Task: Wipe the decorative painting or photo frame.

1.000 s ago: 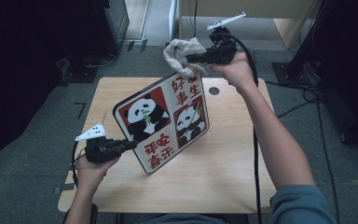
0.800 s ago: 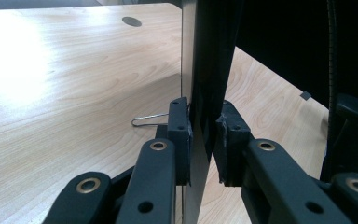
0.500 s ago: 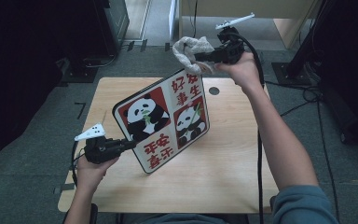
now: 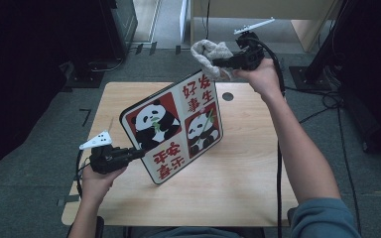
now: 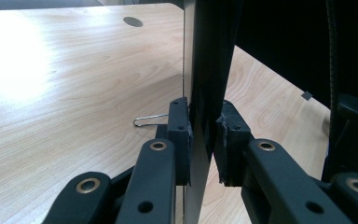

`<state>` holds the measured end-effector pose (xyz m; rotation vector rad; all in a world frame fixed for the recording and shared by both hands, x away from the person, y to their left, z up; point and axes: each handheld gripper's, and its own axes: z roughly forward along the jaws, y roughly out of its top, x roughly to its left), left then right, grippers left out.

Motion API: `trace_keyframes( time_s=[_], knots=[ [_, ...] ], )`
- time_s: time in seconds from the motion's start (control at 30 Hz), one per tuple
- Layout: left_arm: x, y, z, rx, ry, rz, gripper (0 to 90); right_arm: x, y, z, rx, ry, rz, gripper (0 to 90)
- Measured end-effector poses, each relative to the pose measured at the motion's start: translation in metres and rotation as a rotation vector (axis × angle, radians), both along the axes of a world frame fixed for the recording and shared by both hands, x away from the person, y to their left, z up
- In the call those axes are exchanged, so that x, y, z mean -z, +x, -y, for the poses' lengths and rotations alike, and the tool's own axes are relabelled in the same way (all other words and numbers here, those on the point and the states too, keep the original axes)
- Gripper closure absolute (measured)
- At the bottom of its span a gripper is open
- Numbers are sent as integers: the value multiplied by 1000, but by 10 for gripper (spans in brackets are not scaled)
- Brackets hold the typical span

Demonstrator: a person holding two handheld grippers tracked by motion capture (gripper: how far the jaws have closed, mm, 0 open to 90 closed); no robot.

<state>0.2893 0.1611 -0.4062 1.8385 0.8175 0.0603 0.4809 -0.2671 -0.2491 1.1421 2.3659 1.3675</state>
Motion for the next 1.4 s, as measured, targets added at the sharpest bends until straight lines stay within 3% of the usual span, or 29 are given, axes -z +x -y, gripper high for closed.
trace_keyframes(
  time_s=[0.2, 0.33, 0.47, 0.77, 1.03, 1.27, 1.4],
  knots=[
    [0, 0, 0, 0, 0, -2, 787, 8, 1, 4, 22, -25, -22, 663],
    [0, 0, 0, 0, -2, -3, 787, 12, -3, 4, 27, -43, -9, 664],
    [0, 0, 0, 0, 1, -2, 787, 19, -4, 7, 32, -19, -3, 665],
    [0, 1, 0, 2, -3, -5, 786, 35, -6, 12, 38, -8, -44, 665],
    [1, 1, 0, 5, -9, -8, 785, 49, -12, 16, 43, 51, -2, 667],
    [2, 2, 0, 5, -14, -11, 785, 55, -16, 15, 62, 28, 4, 667],
    [2, 2, 0, 8, -13, -9, 785, 59, -19, 15, 71, 41, 8, 667]
  ],
)
